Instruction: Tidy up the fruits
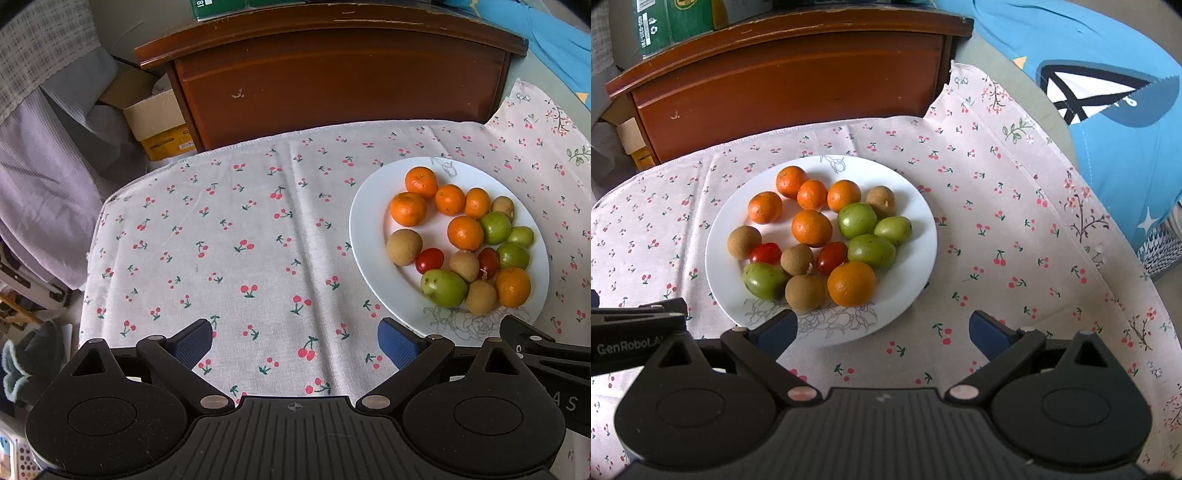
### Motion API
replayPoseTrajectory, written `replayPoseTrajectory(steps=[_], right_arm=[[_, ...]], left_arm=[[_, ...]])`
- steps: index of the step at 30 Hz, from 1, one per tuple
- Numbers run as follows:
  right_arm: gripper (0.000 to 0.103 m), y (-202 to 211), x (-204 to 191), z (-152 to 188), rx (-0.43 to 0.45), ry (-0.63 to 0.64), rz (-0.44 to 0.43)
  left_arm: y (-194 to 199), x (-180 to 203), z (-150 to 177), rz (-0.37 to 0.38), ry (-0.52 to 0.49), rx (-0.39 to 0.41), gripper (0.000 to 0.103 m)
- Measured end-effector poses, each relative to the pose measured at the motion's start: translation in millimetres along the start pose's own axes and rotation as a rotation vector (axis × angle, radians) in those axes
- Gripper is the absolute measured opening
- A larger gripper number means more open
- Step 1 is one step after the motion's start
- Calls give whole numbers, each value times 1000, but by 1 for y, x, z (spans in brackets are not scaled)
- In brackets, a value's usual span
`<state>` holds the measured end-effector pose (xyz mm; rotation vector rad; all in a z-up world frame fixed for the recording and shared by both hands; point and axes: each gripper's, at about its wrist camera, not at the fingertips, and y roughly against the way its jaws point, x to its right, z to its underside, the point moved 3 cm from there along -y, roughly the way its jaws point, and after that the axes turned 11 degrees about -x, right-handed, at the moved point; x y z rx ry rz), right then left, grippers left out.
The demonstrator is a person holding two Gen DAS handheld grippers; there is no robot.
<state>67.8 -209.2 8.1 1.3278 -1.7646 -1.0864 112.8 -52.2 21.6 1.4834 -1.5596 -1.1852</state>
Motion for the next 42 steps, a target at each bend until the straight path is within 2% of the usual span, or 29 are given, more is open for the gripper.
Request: replayPoseTrajectory(steps=[12, 22, 33, 37, 40, 42], right_arm=[[99, 2, -5, 7, -3, 19, -21], [99, 10, -9, 24, 14, 55, -57], [99, 19, -4, 58, 65, 66, -190], [99, 13, -4, 76, 60, 54, -203], [99, 9, -13, 90, 77, 110, -239], [100, 5, -23, 98, 93, 175, -219]], left_arm=[[4, -6, 9, -28, -8, -1, 97], [15, -15, 29, -49, -10, 10, 97], [33, -33, 59, 9, 33, 22, 97], [43, -45, 67, 39, 64, 37, 97], [50, -52, 71, 50, 76, 49, 97], [52, -56, 73, 54, 83, 54, 97]])
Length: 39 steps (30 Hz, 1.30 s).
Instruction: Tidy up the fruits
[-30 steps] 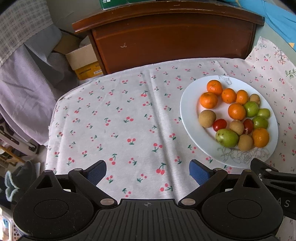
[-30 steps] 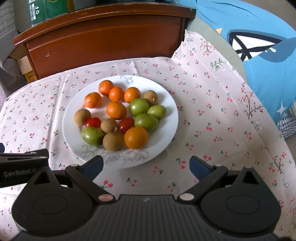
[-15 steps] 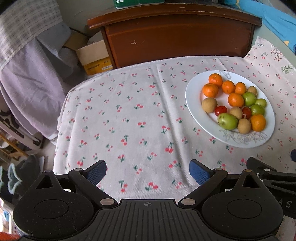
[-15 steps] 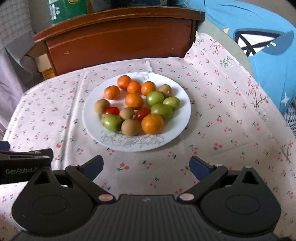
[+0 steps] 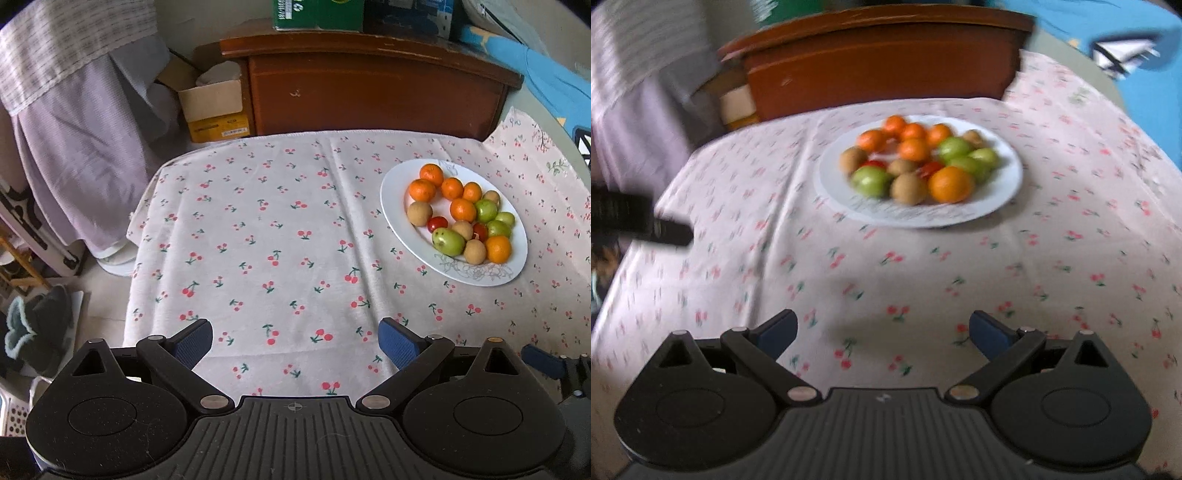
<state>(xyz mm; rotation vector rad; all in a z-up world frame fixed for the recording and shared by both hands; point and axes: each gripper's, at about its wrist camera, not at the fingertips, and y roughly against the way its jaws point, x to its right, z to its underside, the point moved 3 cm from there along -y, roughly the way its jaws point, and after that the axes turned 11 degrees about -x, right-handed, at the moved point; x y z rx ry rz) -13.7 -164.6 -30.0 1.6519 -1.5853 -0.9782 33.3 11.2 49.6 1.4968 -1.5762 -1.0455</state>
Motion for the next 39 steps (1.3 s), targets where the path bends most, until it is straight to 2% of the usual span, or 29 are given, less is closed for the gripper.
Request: replayPoseTrajectory(steps=[4, 12, 28, 39], right_arm=[[102, -6, -15, 7, 61, 87, 50], [102, -14, -23, 3, 122, 103, 37], [103, -18, -26, -1, 129, 98, 40], [103, -18, -25, 0, 130, 98, 40]], left_arm=[[2, -6, 4, 8, 8, 1, 97], [2, -12, 6, 13, 15, 2, 97], [-10, -16, 6, -7, 28, -30, 97], [-35, -21, 7, -43, 41, -80, 97]])
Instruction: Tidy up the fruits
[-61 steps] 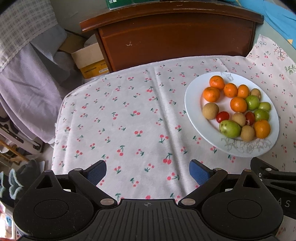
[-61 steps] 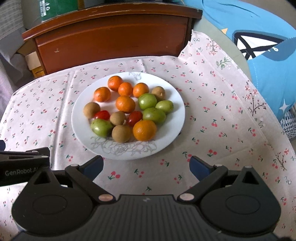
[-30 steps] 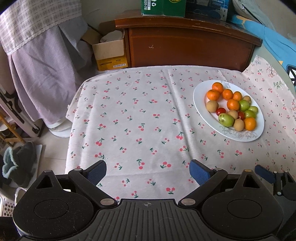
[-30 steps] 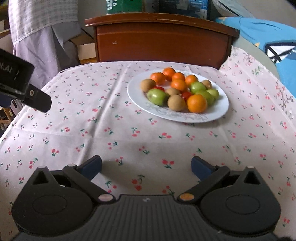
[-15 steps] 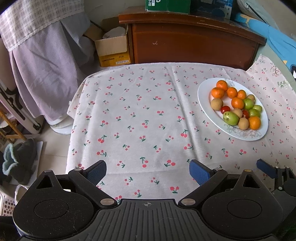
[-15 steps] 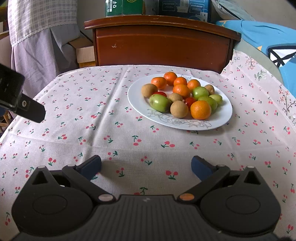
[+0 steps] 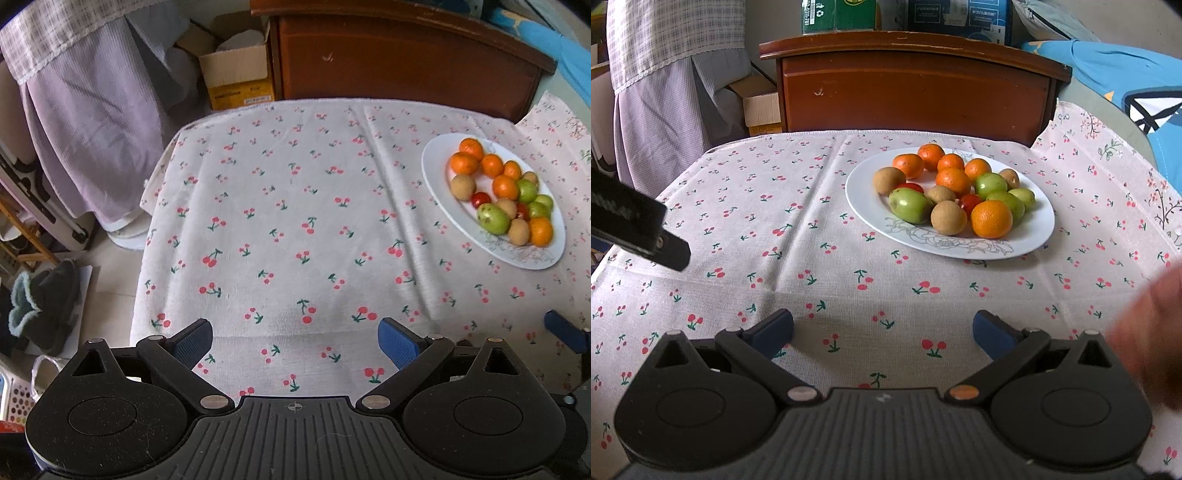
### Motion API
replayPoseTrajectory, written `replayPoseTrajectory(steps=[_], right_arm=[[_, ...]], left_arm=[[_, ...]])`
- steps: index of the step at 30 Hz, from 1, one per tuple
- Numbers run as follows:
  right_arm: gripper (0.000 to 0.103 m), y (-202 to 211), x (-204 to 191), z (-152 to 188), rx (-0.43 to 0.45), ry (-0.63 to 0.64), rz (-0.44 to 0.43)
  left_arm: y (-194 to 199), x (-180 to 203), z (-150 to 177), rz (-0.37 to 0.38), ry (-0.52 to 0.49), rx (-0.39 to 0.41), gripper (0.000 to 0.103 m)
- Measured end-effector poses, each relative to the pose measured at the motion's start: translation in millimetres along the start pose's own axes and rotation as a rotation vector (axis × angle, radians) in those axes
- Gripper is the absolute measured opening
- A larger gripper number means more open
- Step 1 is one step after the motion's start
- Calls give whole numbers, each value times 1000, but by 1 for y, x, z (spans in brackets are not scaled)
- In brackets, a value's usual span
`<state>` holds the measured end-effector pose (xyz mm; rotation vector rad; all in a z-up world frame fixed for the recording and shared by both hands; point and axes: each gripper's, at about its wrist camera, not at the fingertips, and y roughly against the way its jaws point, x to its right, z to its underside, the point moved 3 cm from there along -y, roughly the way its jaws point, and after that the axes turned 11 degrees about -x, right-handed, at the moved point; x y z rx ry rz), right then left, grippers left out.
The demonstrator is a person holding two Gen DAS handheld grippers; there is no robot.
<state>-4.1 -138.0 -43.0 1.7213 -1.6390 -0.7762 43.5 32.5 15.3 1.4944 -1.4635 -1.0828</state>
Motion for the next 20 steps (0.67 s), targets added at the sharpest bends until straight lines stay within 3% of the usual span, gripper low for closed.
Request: replayPoseTrajectory(steps=[20], right_arm=[[102, 0, 0, 0, 0, 0, 0]], left_arm=[[-29, 5, -5, -22, -4, -46, 98]])
